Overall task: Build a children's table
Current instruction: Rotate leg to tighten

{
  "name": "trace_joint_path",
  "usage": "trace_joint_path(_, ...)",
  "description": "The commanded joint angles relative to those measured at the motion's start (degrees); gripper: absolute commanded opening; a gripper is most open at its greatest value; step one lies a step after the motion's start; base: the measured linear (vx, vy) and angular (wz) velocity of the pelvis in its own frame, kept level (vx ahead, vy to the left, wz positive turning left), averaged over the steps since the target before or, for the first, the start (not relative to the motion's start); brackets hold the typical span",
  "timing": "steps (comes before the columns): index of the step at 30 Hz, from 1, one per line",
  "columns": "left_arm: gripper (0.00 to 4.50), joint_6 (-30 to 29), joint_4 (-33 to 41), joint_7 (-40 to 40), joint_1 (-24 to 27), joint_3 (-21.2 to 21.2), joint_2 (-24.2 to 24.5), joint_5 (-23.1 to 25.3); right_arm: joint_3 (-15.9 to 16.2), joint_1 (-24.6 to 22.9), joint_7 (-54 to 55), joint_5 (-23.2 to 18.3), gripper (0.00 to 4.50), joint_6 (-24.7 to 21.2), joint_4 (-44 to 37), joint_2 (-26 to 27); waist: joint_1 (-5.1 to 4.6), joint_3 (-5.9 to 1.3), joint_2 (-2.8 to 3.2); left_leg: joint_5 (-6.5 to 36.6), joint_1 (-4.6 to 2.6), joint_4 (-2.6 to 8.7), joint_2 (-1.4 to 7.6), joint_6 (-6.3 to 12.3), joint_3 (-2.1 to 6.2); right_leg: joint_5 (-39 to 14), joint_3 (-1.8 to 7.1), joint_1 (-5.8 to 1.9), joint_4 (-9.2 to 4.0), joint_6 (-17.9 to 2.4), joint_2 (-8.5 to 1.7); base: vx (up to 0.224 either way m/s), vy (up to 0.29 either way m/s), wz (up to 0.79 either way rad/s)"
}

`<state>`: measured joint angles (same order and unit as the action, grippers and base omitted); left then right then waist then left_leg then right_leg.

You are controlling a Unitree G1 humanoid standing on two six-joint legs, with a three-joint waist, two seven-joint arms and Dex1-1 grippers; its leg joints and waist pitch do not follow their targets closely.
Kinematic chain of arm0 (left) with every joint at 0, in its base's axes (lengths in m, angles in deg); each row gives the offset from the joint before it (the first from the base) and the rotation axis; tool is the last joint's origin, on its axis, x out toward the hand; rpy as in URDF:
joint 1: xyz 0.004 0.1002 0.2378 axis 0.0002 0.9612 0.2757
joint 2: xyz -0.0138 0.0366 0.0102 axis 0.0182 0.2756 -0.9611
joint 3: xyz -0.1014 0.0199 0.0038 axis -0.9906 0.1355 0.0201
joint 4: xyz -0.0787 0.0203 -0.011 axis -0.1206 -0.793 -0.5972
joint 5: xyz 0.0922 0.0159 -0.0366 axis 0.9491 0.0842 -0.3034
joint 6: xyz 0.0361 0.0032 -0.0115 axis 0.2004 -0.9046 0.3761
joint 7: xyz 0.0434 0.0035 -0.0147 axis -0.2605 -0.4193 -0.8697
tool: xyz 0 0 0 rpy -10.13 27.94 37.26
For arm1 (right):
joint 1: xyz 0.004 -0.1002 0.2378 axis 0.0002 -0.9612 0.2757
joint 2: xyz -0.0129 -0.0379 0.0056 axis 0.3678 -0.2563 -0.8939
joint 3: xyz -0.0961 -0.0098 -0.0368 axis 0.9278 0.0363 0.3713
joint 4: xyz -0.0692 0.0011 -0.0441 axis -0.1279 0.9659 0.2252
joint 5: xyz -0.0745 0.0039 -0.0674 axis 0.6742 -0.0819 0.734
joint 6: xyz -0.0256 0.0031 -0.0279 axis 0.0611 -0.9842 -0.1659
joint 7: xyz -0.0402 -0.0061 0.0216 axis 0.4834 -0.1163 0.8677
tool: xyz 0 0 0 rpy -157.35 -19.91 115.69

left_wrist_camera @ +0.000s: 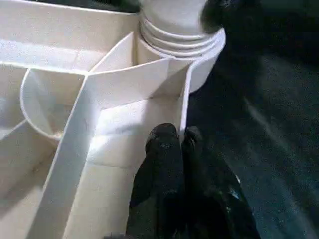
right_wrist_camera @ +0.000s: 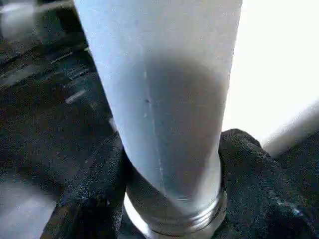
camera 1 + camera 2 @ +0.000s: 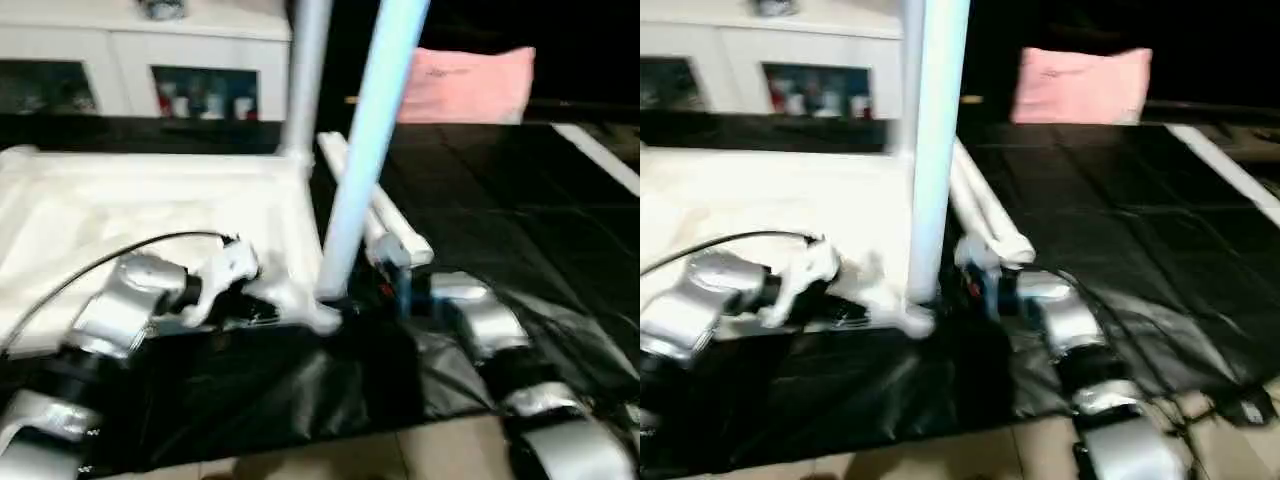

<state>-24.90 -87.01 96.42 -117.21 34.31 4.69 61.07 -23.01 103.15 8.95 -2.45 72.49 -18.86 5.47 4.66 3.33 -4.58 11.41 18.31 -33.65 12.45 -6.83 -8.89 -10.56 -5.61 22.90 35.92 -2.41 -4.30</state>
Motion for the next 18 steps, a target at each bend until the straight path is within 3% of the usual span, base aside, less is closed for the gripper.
trace_joint_path(1,0.00,-4.4,3.9,-6.3,-1.6,-1.5,-5.7,-2.7,2.7,0.8,7.4,3.2,2.38,-2.8,3.9,4.4,-0.17,-2.94,1.24,15.5,1.07,4.50,0.53,-1.55,0.22,-32.4,2.76,-2.88,-6.38,-3.9,-4.30,0.000,0.000,0.00)
trace_joint_path(3,0.00,-8.2,5.0,-10.6,-2.3,-3.1,-8.6,-2.9,1.9,2.8,14.5,4.0,2.38,-3.7,6.6,7.2,-0.68,-3.03,1.22,15.5,0.83,4.32,0.38,-1.42,0.26,-33.1,2.62,-2.51,-6.80,-3.1,-4.20,0.000,0.000,0.00)
trace_joint_path(6,0.00,-11.5,5.8,-16.9,-3.7,-5.2,-12.7,-2.7,0.0,6.4,25.0,3.8,2.38,-4.7,11.4,11.5,-1.60,-3.12,0.75,15.3,0.75,4.14,0.26,-0.45,0.14,-31.2,2.64,-2.04,-6.61,-3.7,-3.90,0.000,0.000,0.00)
trace_joint_path(7,0.00,-11.9,6.0,-17.9,-3.9,-5.4,-13.3,-2.5,-0.4,7.1,26.7,3.9,2.38,-4.7,12.2,12.3,-1.61,-3.15,0.92,15.1,0.77,4.18,0.26,-0.40,0.18,-30.7,2.68,-2.06,-6.51,-3.8,-3.91,0.000,0.000,0.00)
trace_joint_path(8,0.00,-12.1,6.2,-18.7,-4.2,-5.4,-13.7,-2.2,-1.2,8.1,29.0,3.8,2.38,-5.1,13.4,13.2,-1.72,-3.33,1.06,14.2,0.96,4.23,0.36,-0.32,0.17,-28.3,2.81,-2.20,-6.19,-4.2,-3.82,0.000,0.000,0.00)
trace_joint_path(9,0.00,-12.2,6.2,-18.8,-4.2,-5.4,-13.8,-2.1,-1.3,8.2,29.2,3.8,2.38,-5.1,13.5,13.3,-1.75,-3.43,0.68,13.6,1.07,4.24,0.43,-0.16,0.13,-26.7,2.88,-2.27,-6.01,-4.4,-3.81,0.000,0.000,0.00)
trace_joint_path(11,0.00,-12.7,6.8,-19.8,-4.5,-5.1,-13.9,-1.4,-2.3,9.5,31.5,3.7,2.38,-5.5,15.1,14.2,-1.84,-3.52,1.07,11.6,1.28,4.32,0.65,0.16,0.03,-20.1,3.16,-2.35,-5.14,-6.5,-3.69,0.000,0.000,0.00)
trace_joint_path(14,0.00,-12.3,6.7,-19.9,-4.5,-4.6,-13.0,-0.4,-3.1,10.1,31.2,3.4,2.38,-4.8,15.7,14.3,-1.61,-4.06,0.90,5.8,1.54,3.98,0.53,1.32,-0.38,-8.9,3.36,-2.89,-3.89,-9.3,-3.53,0.000,0.000,0.00)
trace_joint_path(15,0.00,-12.1,6.7,-19.9,-4.4,-4.2,-12.6,-0.1,-3.5,10.1,30.8,3.1,2.94,-4.3,15.8,14.2,-1.55,-4.05,0.95,4.4,1.68,3.93,0.52,1.84,-0.46,-6.4,3.40,-3.07,-3.64,-10.1,-3.58,0.000,0.000,0.00)
trace_joint_path(18,0.00,-11.6,6.4,-19.3,-4.1,-3.8,-11.2,0.4,-3.9,10.0,29.5,2.8,3.14,-2.6,15.9,13.0,-1.51,-3.96,1.04,4.4,1.65,3.92,0.51,2.20,-0.61,-6.1,3.38,-3.09,-3.74,-10.8,-3.65,0.000,0.000,0.00)
